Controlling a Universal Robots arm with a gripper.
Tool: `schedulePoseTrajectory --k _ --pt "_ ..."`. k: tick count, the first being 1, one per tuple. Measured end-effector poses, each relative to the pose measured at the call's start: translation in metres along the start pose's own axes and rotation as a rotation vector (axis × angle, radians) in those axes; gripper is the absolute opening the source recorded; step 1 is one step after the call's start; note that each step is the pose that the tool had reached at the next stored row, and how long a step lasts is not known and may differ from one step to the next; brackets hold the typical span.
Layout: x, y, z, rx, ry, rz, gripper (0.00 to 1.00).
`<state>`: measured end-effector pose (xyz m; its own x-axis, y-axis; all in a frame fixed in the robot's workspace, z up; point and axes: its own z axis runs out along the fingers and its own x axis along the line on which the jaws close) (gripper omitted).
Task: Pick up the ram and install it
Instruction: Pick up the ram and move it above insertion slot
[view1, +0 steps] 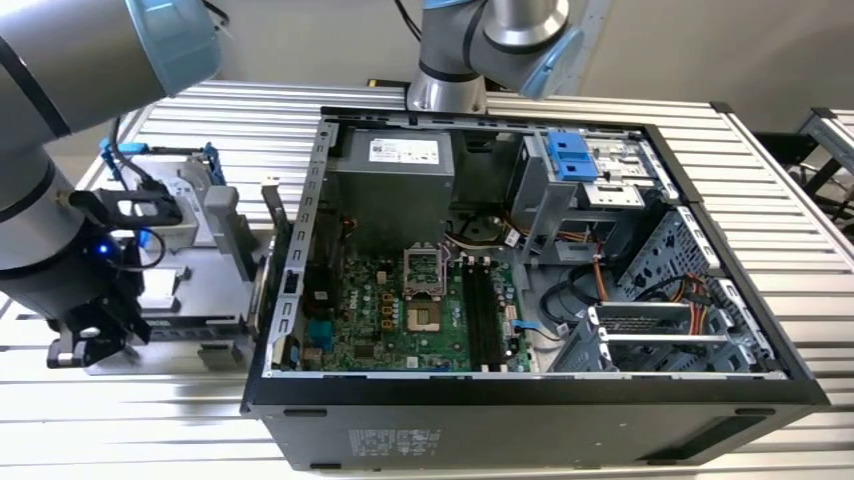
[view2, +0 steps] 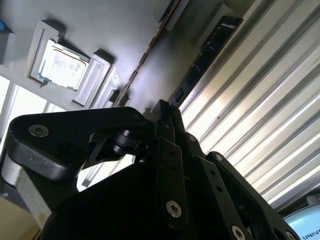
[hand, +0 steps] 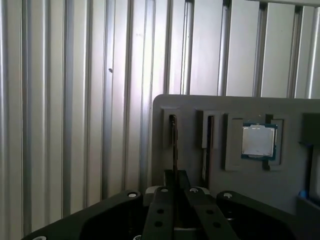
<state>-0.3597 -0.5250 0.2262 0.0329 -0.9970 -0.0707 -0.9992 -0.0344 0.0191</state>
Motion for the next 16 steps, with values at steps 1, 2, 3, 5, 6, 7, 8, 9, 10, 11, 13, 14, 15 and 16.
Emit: schedulePoseTrajectory --k 1,2,3,5,6,7,8,9,10,11,13,14,15,16 --pt "-0.0001 0.0001 -0.0016 -0.0001 0.0000 0.000 0.00" --pt "-0.0003 0.0001 -0.0034 0.0000 0.0000 0.000 0.00" --pt "-0.0004 0.0002 -0.0051 -0.0001 0.0001 0.000 0.00" --pt "-0.0007 0.0002 -0.0089 0.0000 0.0000 0.001 0.00" --pt "-0.0008 0.0003 -0.0115 0.0000 0.0000 0.001 0.00" --pt "-0.0010 0.0003 -0.0144 0.0001 0.0000 0.001 0.00" --pt "-0.0013 0.0004 -0.0174 0.0000 0.0000 0.001 0.00" --pt "-0.0015 0.0005 -0.0208 0.0000 0.0000 0.001 0.00" --pt "-0.0018 0.0005 -0.0248 0.0001 0.0000 0.001 0.00" --pt "-0.0021 0.0006 -0.0284 0.0001 0.0000 0.001 0.00" --pt "-0.0026 0.0008 -0.0367 -0.0001 0.0001 0.001 0.00" --pt "-0.0030 0.0008 -0.0411 0.0001 -0.0001 0.001 0.00" --pt "-0.0033 0.0009 -0.0456 0.0001 0.0000 0.001 0.00" --pt "-0.0036 0.0010 -0.0501 0.0001 0.0000 0.002 0.00"
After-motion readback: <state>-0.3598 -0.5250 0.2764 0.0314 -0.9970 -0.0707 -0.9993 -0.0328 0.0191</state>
